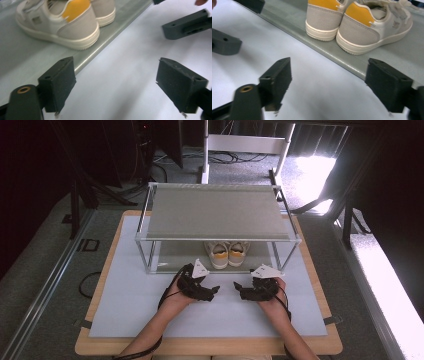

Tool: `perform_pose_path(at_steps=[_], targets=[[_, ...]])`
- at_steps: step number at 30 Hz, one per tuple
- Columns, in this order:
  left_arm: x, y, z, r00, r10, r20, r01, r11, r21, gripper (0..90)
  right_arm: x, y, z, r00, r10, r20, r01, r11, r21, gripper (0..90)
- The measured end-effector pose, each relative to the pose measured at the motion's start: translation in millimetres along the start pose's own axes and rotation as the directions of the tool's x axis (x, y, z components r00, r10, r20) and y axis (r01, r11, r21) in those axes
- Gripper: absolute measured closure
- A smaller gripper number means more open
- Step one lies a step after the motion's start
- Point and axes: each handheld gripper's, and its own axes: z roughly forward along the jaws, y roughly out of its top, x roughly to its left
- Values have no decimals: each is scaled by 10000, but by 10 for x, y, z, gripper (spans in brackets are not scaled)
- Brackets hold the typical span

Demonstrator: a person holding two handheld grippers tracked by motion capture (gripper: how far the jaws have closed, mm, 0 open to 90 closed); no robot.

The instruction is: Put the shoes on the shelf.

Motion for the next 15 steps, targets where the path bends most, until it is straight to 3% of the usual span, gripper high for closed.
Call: perform_pose_path(at_steps=[2,4,9,15], targets=[[31,-44,-15,9999,-156,-51,156,9999,-67,83,-6,-33,-21,10000,26,-66,-26,9999,-118,176],[62,-93,-34,9997,-256,-27,256,9996,-106,74,-16,-73,-30,9999,57,140,-55,9998,-195,136],[127,-211,-83,9985,-524,-128,522,9985,-180,20,-90,-183,-86,9992,184,355,-176,9996,-220,139],[190,-326,-187,9963,-721,-465,702,9967,-418,20,-170,-304,-234,9975,128,697,-89,9984,-557,131]])
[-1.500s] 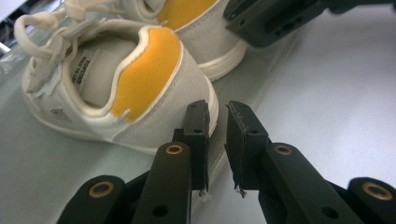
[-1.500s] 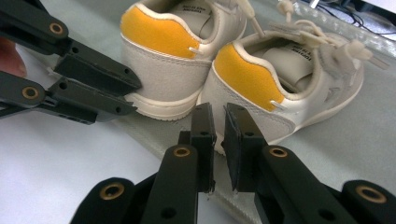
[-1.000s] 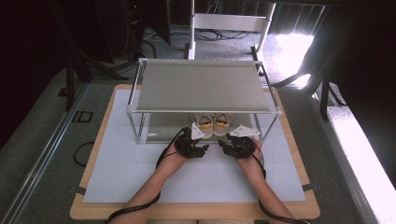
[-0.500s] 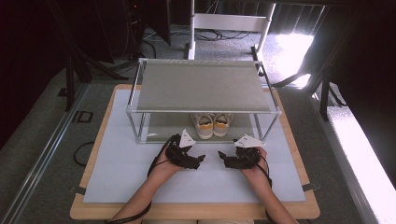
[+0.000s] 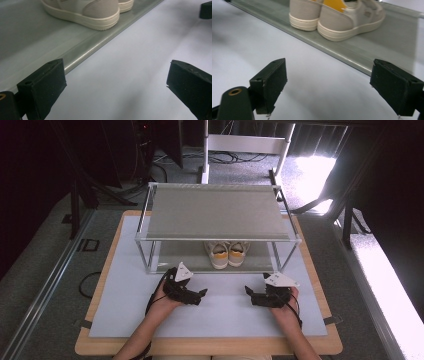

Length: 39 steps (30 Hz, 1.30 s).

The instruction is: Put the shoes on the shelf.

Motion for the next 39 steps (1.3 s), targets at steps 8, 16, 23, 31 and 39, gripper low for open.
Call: perform_pose_path(at_steps=[8,16,23,31,39], targets=[[93,-132,-168,9990,4,-444,-16,9996,-278,20,-152,-130,-214,9985,353,411,-349,9993,-96,126],[172,-291,-318,9974,-98,-710,70,9992,-406,20,-282,-279,-374,9947,780,669,-780,9969,-35,127],[182,-389,-386,9945,151,-1034,-191,9991,-382,20,-376,-374,-477,9896,960,1075,-961,9954,-45,126],[270,-526,-555,9879,0,-1550,-91,9983,-577,20,-518,-464,-614,9787,1278,1604,-1261,9918,-209,125],[382,-661,-697,9804,-407,-1926,256,9965,-801,21,-702,-547,-764,9610,1797,2101,-1749,9837,-413,125]])
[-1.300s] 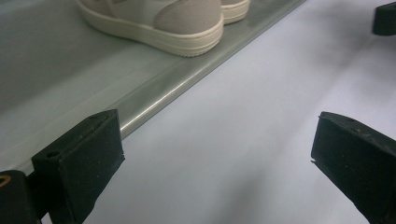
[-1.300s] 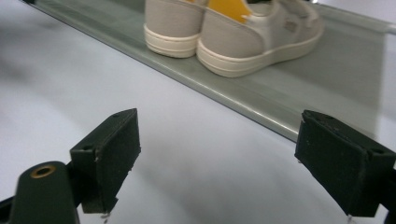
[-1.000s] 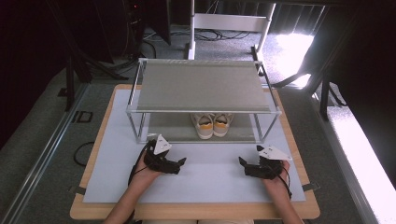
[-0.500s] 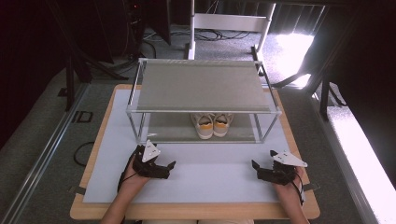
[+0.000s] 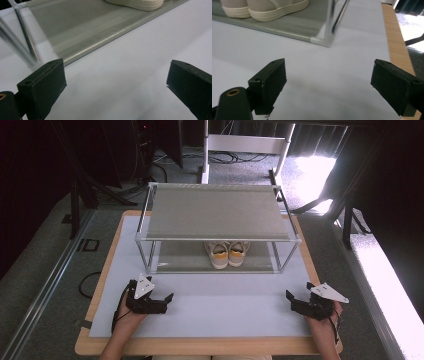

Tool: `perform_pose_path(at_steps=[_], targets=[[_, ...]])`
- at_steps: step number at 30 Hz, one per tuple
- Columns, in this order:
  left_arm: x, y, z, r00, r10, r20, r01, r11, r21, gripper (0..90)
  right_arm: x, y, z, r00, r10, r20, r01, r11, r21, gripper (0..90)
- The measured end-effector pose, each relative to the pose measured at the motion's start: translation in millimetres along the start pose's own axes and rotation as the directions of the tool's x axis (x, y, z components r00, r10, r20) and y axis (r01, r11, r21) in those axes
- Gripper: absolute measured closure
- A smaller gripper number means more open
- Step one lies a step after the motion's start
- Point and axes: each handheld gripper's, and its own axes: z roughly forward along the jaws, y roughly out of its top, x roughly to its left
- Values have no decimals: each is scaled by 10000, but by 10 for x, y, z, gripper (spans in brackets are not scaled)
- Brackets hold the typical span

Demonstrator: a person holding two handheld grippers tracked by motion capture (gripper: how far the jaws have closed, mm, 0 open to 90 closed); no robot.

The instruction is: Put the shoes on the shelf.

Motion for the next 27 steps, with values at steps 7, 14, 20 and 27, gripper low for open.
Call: perform_pose_path(at_steps=[7,14,20,27], targets=[[102,-70,-96,9990,-255,-380,248,9995,-191,21,-155,-53,-80,9988,358,340,-355,9993,-82,125],[144,-152,-156,9968,-407,-682,375,9982,-473,21,-208,-74,-88,9977,500,451,-497,9987,-85,126],[116,-171,-170,9956,-275,-899,214,9975,-675,22,-164,-70,-59,9989,-7,476,0,9999,156,138],[92,-172,-160,9933,-145,-1147,73,9980,-625,41,-181,-67,-41,9999,55,117,-59,9994,345,144]])
